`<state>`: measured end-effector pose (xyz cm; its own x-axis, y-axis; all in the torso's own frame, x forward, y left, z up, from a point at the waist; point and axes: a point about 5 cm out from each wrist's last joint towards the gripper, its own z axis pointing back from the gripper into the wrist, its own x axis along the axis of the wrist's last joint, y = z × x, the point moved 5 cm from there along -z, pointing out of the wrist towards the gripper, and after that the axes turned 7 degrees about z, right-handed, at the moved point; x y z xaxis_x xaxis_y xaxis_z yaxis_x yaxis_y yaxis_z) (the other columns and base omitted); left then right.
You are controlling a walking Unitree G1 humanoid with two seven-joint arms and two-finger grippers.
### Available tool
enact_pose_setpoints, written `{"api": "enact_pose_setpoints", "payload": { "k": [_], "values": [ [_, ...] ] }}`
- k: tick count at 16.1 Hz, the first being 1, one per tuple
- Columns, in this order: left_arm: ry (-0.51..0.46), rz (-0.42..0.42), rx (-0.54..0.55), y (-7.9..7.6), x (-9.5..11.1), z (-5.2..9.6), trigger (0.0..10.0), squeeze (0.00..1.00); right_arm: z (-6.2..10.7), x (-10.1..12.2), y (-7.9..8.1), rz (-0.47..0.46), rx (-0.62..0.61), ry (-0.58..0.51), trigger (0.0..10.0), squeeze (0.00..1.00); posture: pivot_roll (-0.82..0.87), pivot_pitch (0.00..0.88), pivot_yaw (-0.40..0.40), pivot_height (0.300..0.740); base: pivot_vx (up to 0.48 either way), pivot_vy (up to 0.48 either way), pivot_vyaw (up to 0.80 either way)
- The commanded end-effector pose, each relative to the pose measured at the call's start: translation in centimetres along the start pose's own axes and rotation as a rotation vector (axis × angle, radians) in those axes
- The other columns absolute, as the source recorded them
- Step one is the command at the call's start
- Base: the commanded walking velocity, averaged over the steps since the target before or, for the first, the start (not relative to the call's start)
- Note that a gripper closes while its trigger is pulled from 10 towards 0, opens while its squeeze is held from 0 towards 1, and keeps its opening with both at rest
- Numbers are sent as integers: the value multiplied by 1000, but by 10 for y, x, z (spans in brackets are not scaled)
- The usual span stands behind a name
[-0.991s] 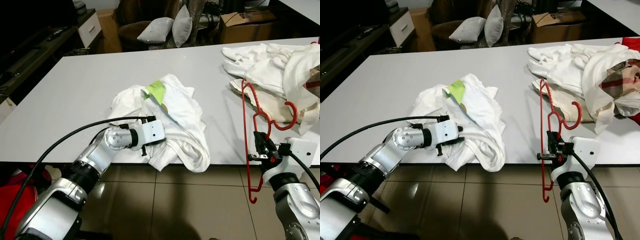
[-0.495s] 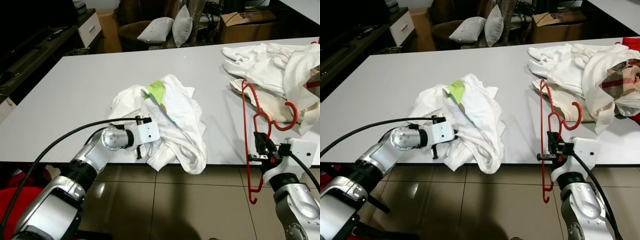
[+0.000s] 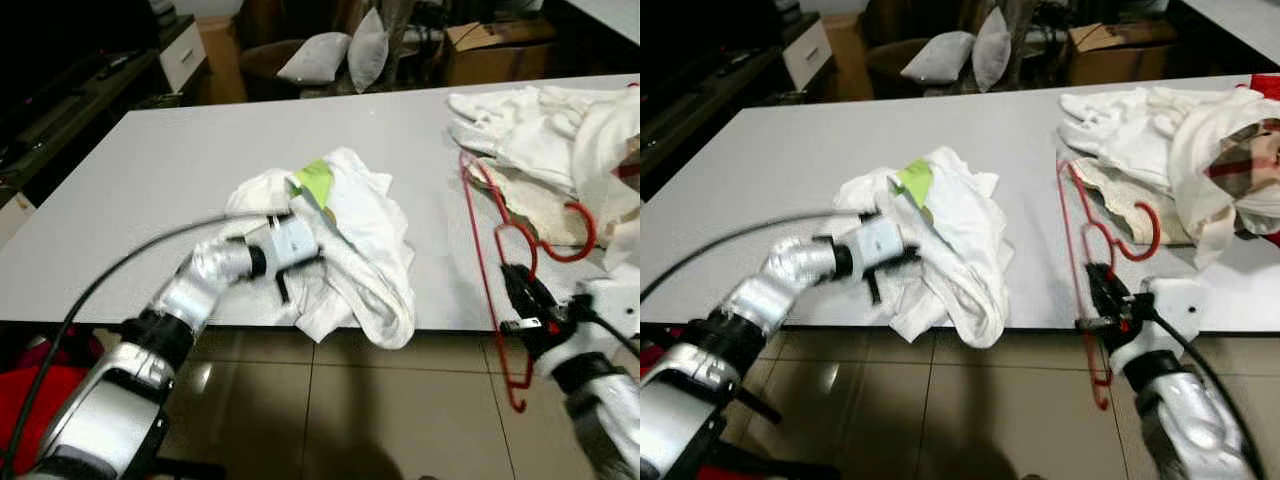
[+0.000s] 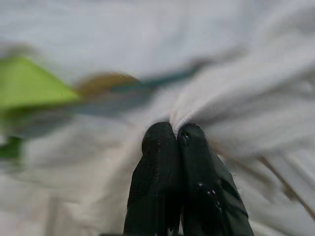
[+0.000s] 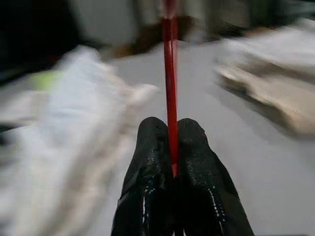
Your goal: Hang hanger
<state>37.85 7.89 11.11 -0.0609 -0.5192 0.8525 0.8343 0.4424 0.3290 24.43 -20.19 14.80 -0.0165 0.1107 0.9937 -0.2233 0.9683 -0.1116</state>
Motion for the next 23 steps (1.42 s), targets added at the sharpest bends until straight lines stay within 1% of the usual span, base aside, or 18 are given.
{"api": "enact_pose_setpoints", "payload": {
  "k": [1, 2, 3, 5, 7, 8, 9, 10, 12, 14, 16, 17, 20, 21, 22, 23],
  "values": [
    [-45, 18, 49, 20, 18, 7, 0, 0, 6, 22, 15, -24, 135, -74, 10000, 0, -19, 0, 156, 740, 0, 0, 0],
    [-59, 24, 69, 28, 25, 8, 0, 0, 13, 29, 22, -26, 216, -88, 10000, 0, -17, 0, 153, 740, 0, 0, 0],
    [-76, 30, 91, 36, 34, 10, 0, 0, 25, 37, 32, -25, 329, -92, 10000, 0, -18, 0, 149, 740, 0, 0, 0],
    [-78, 41, 101, 43, 41, 11, 0, 0, 51, 41, 40, -8, 502, -36, 10000, 0, -22, 0, 149, 740, 0, 0, 0],
    [-66, 40, 98, 43, 40, 10, 0, 0, 65, 40, 43, -7, 586, 18, 10000, 0, -31, 0, 152, 740, 0, 0, 0],
    [-65, 42, 96, 43, 41, 10, 0, 0, 68, 40, 43, -15, 603, 26, 10000, 0, -31, 0, 152, 740, 0, 0, 0],
    [-62, 50, 91, 42, 40, 8, 0, 0, 79, 33, 46, -29, 657, 106, 10000, 0, -37, 0, 152, 740, 0, 0, 0],
    [-59, 57, 87, 42, 40, 7, 0, 0, 88, 16, 53, -29, 701, 224, 10000, 0, -38, 0, 152, 740, 0, 0, 0],
    [-56, 60, 86, 42, 40, 8, 0, 0, 88, 2, 55, -20, 690, 297, 10000, 0, -35, 0, 150, 740, 0, 0, 0],
    [-52, 60, 88, 44, 38, 10, 0, 0, 85, -3, 55, -9, 678, 320, 10000, 0, -33, 0, 148, 740, 0, 0, 0],
    [-46, 53, 86, 45, 37, 13, 0, 0, 77, -3, 46, 22, 610, 319, 10000, 0, -31, 0, 147, 740, 0, 0, 0],
    [-44, 47, 84, 45, 37, 15, 0, 0, 72, -5, 36, 55, 557, 327, 10000, 0, -31, 0, 146, 740, 0, 0, 0],
    [-43, 38, 84, 46, 38, 17, 0, 0, 65, -3, 22, 75, 478, 321, 10000, 0, -32, 0, 146, 740, 0, 0, 0],
    [-46, 32, 86, 47, 39, 19, 0, 0, 62, -3, 12, 77, 415, 336, 10000, 0, -36, 0, 148, 740, 0, 0, 0],
    [-51, 27, 86, 47, 41, 20, 0, 0, 61, -6, 8, 71, 388, 361, 10000, 0, -38, 0, 149, 740, 0, 0, 0],
    [-54, 25, 85, 47, 42, 20, 0, 0, 60, -9, 10, 66, 385, 376, 10000, 0, -38, 0, 150, 740, 0, 0, 0]
  ]
}}
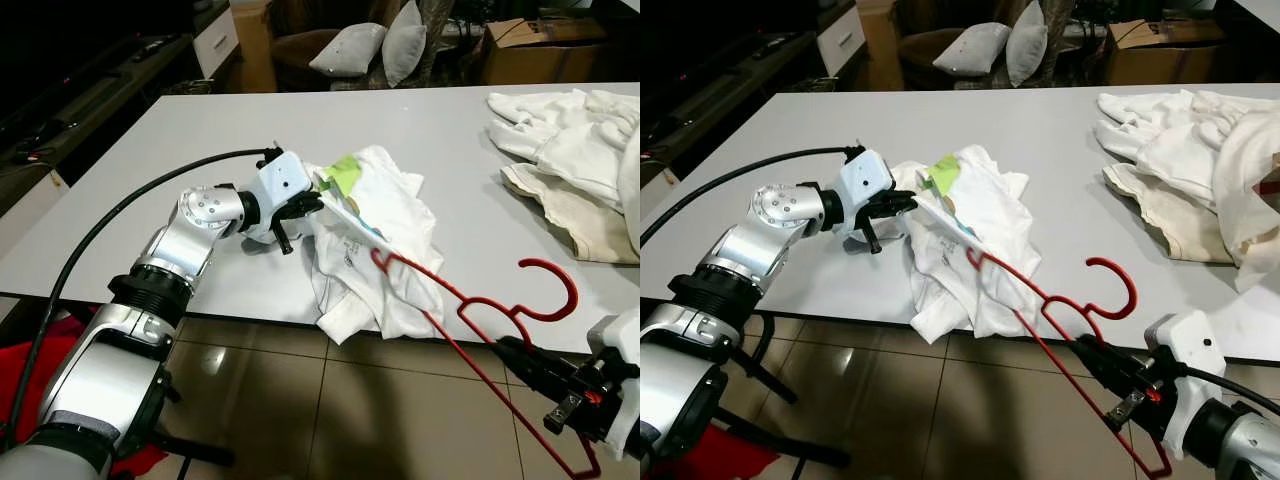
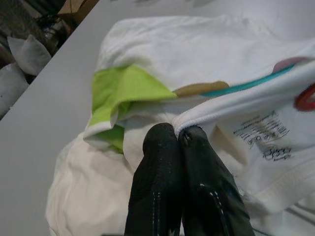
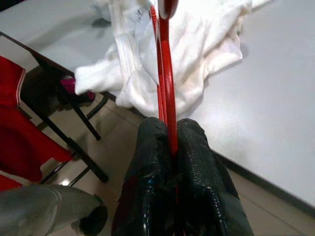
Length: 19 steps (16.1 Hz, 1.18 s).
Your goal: Hang hanger
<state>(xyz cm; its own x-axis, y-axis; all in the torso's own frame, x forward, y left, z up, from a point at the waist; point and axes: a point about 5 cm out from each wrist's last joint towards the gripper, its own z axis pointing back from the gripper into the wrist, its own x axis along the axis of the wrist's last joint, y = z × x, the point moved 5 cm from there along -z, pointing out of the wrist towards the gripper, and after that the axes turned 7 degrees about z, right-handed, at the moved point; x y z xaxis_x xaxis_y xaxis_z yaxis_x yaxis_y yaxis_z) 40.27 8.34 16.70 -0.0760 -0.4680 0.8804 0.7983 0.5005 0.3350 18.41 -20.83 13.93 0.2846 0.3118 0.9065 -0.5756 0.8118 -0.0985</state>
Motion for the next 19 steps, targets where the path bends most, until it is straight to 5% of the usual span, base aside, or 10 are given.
{"api": "enact_pose_setpoints", "payload": {
  "k": [1, 4, 7, 8, 9, 12, 13, 16, 19],
  "values": [
    [0, 2, 19, 7, -1, 7, 0, 0, -4, 0, 2, -6, 1, 7, 10000, 0, -38, 0, 150, 740, 0, 0, 0],
    [-24, -3, 34, 10, 7, 7, 0, 0, -14, 1, -6, -41, -80, -1, 10000, 0, -36, 0, 153, 740, 0, 0, 0],
    [-75, 4, 106, 24, 22, 8, 0, 0, -19, -2, -45, -32, -285, 37, 10000, 0, -37, 0, 157, 740, 0, 0, 0],
    [-155, 29, 190, 41, 45, 14, 0, 0, -15, 26, -90, -13, -506, -75, 10000, 0, -35, 0, 152, 740, 0, 0, 0],
    [-174, 37, 200, 43, 50, 15, 0, 0, -13, 32, -95, -19, -529, -108, 10000, 0, -35, 0, 147, 740, 0, 0, 0],
    [-183, 72, 145, 24, 46, 16, 0, 0, -26, 28, -72, -25, -408, -98, 10000, 0, -33, 0, 136, 740, 0, 0, 0],
    [-183, 100, 133, 10, 38, 13, 0, 0, -34, 17, -51, -63, -329, -71, 10000, 0, -30, 0, 126, 740, 0, 0, 0],
    [-210, 142, 123, -8, 40, 3, 0, 0, -44, 10, -26, -157, -223, -84, 10000, 0, -29, 0, 120, 740, 0, 0, 0],
    [-178, 87, 133, -16, 38, -4, 0, 0, -26, 25, -17, -125, -136, -167, 10000, 0, -41, 0, 130, 740, 0, 0, 0]
  ]
}}
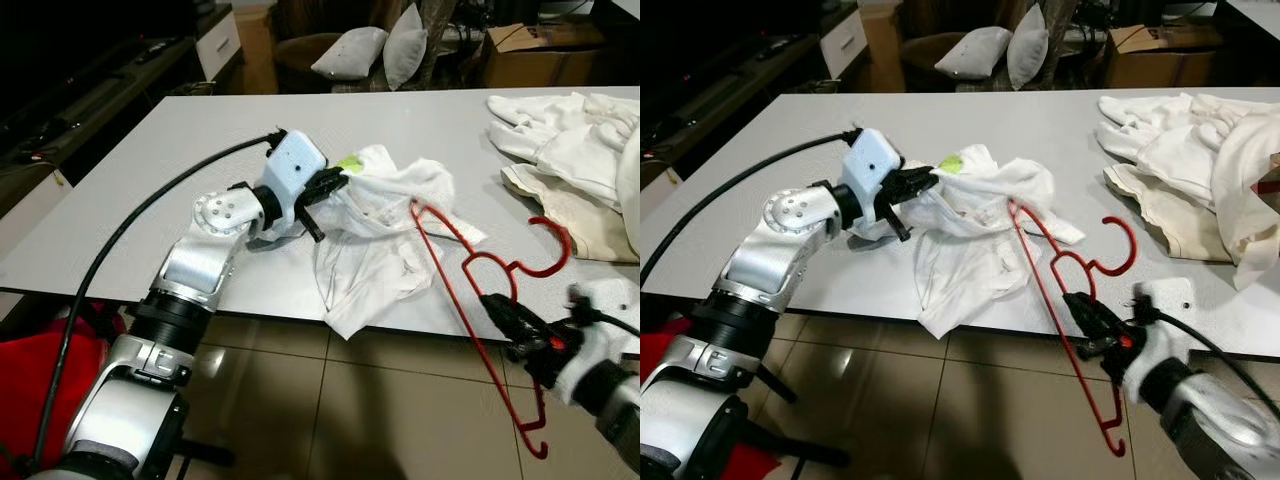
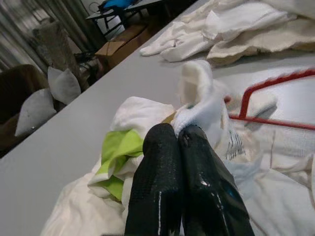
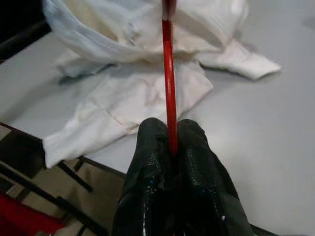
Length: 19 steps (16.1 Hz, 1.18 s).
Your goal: Hang hanger
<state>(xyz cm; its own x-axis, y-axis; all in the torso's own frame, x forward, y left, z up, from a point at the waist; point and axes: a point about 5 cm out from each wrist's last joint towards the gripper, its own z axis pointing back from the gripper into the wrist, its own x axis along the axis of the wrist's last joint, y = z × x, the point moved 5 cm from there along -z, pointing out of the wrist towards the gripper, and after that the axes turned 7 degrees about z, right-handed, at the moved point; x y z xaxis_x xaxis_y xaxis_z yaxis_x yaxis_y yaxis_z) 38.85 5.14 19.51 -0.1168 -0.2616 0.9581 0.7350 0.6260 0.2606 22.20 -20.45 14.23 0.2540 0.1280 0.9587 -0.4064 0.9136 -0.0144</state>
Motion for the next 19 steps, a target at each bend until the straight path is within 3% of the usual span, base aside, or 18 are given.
{"api": "enact_pose_setpoints", "payload": {
  "k": [1, 5, 11, 13, 14, 19],
  "values": [
    [24, -37, 16, 2, -3, 2, 0, 0, 8, 11, 5, 36, 56, -42, 10000, 0, -41, 0, 130, 740, 0, 0, 0],
    [18, -61, 43, 6, 1, 2, 0, 0, 33, 11, 18, 50, 199, -12, 10000, 0, -46, 0, 137, 740, 0, 0, 0],
    [-47, -188, -71, -16, 15, 8, 0, 0, 11, 1, 16, -96, 172, -35, 10000, 0, -39, 0, 127, 740, 0, 0, 0],
    [-65, -198, -89, -20, 19, 10, 0, 0, 6, -3, 16, -123, 179, -27, 10000, 0, -37, 0, 125, 740, 0, 0, 0],
    [-80, -191, -130, -27, 22, 13, 0, 0, -2, -4, 10, -141, 144, -38, 10000, 0, -33, 0, 122, 740, 0, 0, 0],
    [-59, -220, -184, -35, 19, 21, 0, 0, -25, -5, -4, -223, 68, -58, 10000, 0, -28, 0, 118, 740, 0, 0, 0]
  ]
}}
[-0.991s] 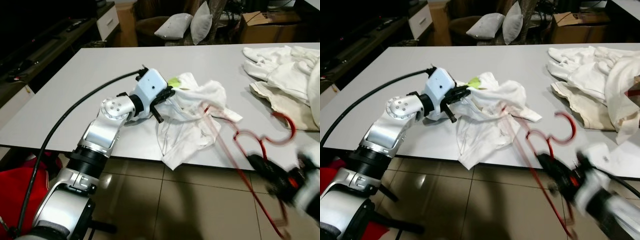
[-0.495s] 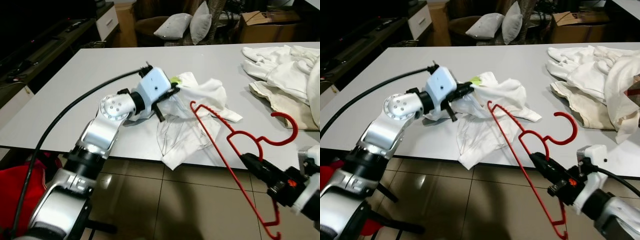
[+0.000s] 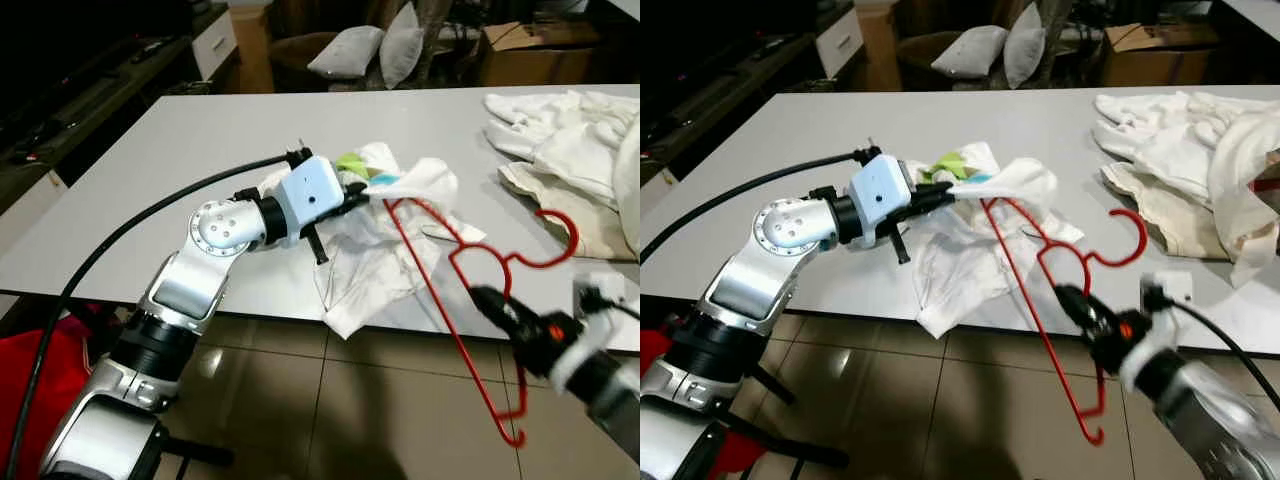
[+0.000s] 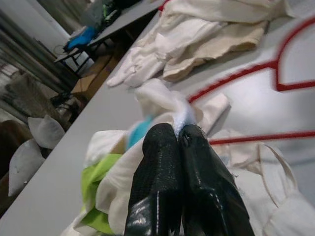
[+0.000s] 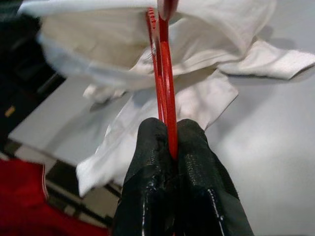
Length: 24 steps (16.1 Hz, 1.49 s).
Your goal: Hang hanger
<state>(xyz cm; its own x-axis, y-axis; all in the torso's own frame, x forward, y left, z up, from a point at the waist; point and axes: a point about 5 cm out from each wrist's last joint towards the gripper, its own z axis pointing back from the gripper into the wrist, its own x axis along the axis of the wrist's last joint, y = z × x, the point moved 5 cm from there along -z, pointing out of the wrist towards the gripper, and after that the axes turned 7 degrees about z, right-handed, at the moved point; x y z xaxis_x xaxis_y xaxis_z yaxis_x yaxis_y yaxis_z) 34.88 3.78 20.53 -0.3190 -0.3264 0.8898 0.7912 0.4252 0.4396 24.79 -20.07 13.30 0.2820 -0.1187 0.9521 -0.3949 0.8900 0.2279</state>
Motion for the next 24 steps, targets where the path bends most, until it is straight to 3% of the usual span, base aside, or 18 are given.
{"api": "enact_pose_setpoints", "payload": {
  "k": [1, 2, 4, 7, 9, 12, 13, 14, 16, 19, 20, 21, 22, 24],
  "values": [
    [31, -12, 4, 1, -5, 6, 0, 0, -5, -3, -5, -33, -38, 17, 10000, 0, -26, 0, 115, 740, 0, 0, 0],
    [42, -7, 21, 3, -8, 7, 0, 0, -7, -4, -9, -44, -59, 23, 10000, 0, -27, 0, 105, 740, 0, 0, 0],
    [92, -9, 108, 16, -18, 15, 0, 0, -10, -13, -22, -150, -142, 66, 10000, 0, -25, 0, 75, 740, 0, 0, 0],
    [109, 0, 156, 20, -22, 21, 0, 0, -7, -23, -35, -206, -220, 109, 10000, 0, -27, 0, 50, 740, 0, 0, 0],
    [104, 1, 177, 17, -23, 24, 0, 0, -13, -2, -36, -216, -203, 11, 10000, 0, -30, 0, 32, 740, 0, 0, 0],
    [120, -24, 107, -4, -30, 23, 0, 0, -21, 30, -41, -292, -212, -140, 10000, 0, -33, 0, 9, 740, 0, 0, 0],
    [92, -3, 99, -9, -26, 21, 0, 0, -26, 27, -49, -398, -248, -139, 10000, 0, -36, 0, 6, 740, 0, 0, 0],
    [62, 28, 106, -10, -21, 17, 0, 0, -35, 19, -41, -444, -210, -91, 10000, 0, -36, 0, 7, 740, 0, 0, 0],
    [48, -3, 98, -9, -16, 9, 0, 0, -52, 18, -25, -457, -131, -61, 10000, 0, -41, 0, 20, 740, 0, 0, 0],
    [-43, 10, 99, -7, 5, 2, 0, 0, -68, 37, -25, -618, -115, -142, 10000, 0, -40, 0, 25, 740, 0, 0, 0],
    [-22, -8, 77, -14, 1, 1, 0, 0, -71, 25, -14, -586, -87, -73, 10000, 0, -37, 0, 24, 740, 0, 0, 0],
    [-1, -20, 133, -9, -3, 0, 0, 0, -69, 9, 8, -521, 2, 21, 10000, 0, -36, 0, 23, 740, 0, 0, 0],
    [-7, -23, 222, 6, 0, 2, 0, 0, -65, 0, 15, -477, 24, 61, 10000, 0, -33, 0, 17, 740, 0, 0, 0],
    [-40, -52, 332, 31, 9, 8, 0, 0, -58, -12, 9, -448, -17, 112, 10000, 0, -29, 0, 17, 740, 0, 0, 0]
  ]
}}
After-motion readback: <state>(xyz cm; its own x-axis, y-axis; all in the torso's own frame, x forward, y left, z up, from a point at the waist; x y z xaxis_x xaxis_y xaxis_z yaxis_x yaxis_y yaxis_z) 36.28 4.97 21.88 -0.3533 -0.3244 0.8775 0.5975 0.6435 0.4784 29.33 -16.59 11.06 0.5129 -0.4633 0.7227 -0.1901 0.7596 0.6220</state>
